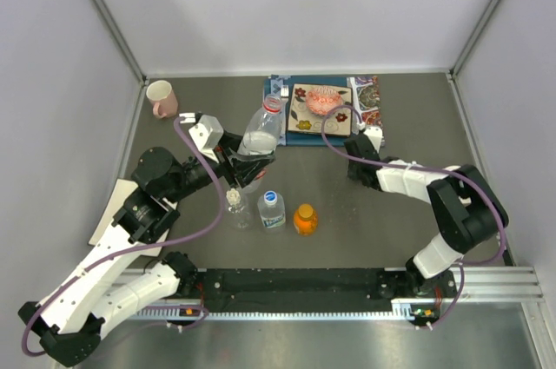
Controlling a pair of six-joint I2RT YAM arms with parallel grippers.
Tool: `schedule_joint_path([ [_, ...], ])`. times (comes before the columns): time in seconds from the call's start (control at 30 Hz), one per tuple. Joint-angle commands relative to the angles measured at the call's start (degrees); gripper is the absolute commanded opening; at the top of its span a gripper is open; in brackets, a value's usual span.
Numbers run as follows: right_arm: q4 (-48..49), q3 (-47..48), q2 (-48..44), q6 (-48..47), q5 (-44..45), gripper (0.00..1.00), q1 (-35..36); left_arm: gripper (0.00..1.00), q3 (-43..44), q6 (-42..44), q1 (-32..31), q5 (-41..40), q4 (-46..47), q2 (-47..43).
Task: Unscrew the bottle caps
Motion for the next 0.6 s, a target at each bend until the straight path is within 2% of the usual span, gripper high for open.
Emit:
schedule_joint_path([
  [0.0, -3.14, 0.93, -0.65, 1.25, -2.92, 0.28, -0.35, 0.52, -0.39, 0.55, 0.09, -0.21, 1.93, 0.04],
  [0.17, -4.63, 1.54, -1.09, 1.07, -2.30, 0.35, -0.43, 0.52, -0.56, 0.46, 0.09, 0.06, 1.93, 0.13],
  [0.4, -5.86, 1.80, -3.28, 0.90, -2.65, 0.53, -0.35, 0.52, -0.65, 0.29, 0.09, 0.32, 1.93, 0.04],
  [0.57, -8.14, 2.94, -7.32, 0.98, -3.09, 0.61, -0.35, 0.52, -0.91, 0.29, 0.09, 0.41, 1.93, -0.05],
])
